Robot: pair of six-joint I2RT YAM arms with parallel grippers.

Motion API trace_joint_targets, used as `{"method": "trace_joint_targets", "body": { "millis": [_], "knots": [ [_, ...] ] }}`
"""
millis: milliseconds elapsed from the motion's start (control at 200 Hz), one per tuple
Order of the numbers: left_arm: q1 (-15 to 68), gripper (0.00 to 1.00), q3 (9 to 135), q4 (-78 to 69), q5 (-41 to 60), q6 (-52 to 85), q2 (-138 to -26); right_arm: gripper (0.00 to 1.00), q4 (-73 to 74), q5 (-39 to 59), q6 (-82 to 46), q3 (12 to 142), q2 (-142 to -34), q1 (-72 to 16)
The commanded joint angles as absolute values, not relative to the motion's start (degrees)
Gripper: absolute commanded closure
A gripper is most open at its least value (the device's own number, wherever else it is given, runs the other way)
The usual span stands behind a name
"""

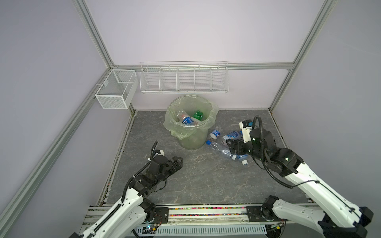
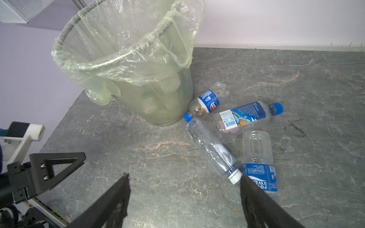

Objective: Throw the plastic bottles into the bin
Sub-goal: 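Withdraw the right gripper from the bin while the left reaches toward the bottles, then lower the left gripper onto the clear bottle with a barcode label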

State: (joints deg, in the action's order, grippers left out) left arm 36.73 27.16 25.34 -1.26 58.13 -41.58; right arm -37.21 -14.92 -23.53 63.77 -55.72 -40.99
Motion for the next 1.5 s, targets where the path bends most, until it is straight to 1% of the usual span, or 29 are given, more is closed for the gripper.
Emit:
{"method": "trace_joint_targets", "body": {
  "millis": [0,110,280,470,660,815,835,880,905,980,1045,1195,1390,1494],
  "knots": [
    [41.5,0.00,29.3,22.8,-6.1,63.1,-45.0,0.12,-38.9,-17.6,-26.0,59.5,-50.6,-40.8],
    [46.6,0.00,31.2,19.8,-8.9,66.0,-50.2,0.12,-41.8,-19.3,-27.3,56.0,-45.3,-40.8],
    [51.9,0.00,39.2,19.3,-11.9,67.0,-60.6,0.12,-46.4,-21.4,-29.1,52.9,-37.5,-40.9],
    [54.7,0.00,51.7,20.8,-12.7,67.3,-75.1,0.12,-50.3,-24.9,-30.1,51.0,-29.9,-40.8],
    [55.5,0.02,64.0,26.0,-13.8,67.9,-87.8,0.12,-53.1,-25.6,-30.1,51.7,-28.2,-40.8],
    [56.5,0.02,67.2,22.9,-15.3,69.6,-92.8,0.12,-54.4,-25.9,-31.0,51.6,-26.8,-40.8],
    [56.6,0.03,67.6,22.5,-15.2,69.8,-93.4,0.12,-54.4,-26.0,-31.3,51.5,-26.5,-40.9],
    [56.6,0.10,68.7,21.3,-14.6,69.2,-94.9,0.12,-56.4,-25.9,-31.7,51.3,-25.9,-40.8],
    [56.6,0.12,69.4,20.7,-14.3,69.0,-95.8,0.12,-56.6,-25.9,-31.9,51.2,-25.5,-40.8],
    [56.7,0.11,72.9,23.6,-14.3,70.5,-98.9,0.12,-57.3,-26.0,-32.6,50.9,-24.5,-40.8],
    [56.8,0.12,75.7,21.5,-12.4,67.5,-101.8,0.12,-58.1,-26.1,-33.1,50.7,-23.7,-40.8],
    [57.5,0.12,81.1,23.2,-14.2,68.2,-107.7,0.12,-61.0,-26.8,-34.4,50.8,-21.8,-40.8],
    [57.5,0.11,83.5,23.9,-17.0,71.6,-112.6,0.12,-61.2,-27.5,-35.0,50.7,-19.0,-40.8],
    [57.5,0.13,84.2,22.6,-18.8,72.1,-114.3,0.12,-61.3,-27.6,-35.2,50.7,-18.6,-40.8]
  ]
}}
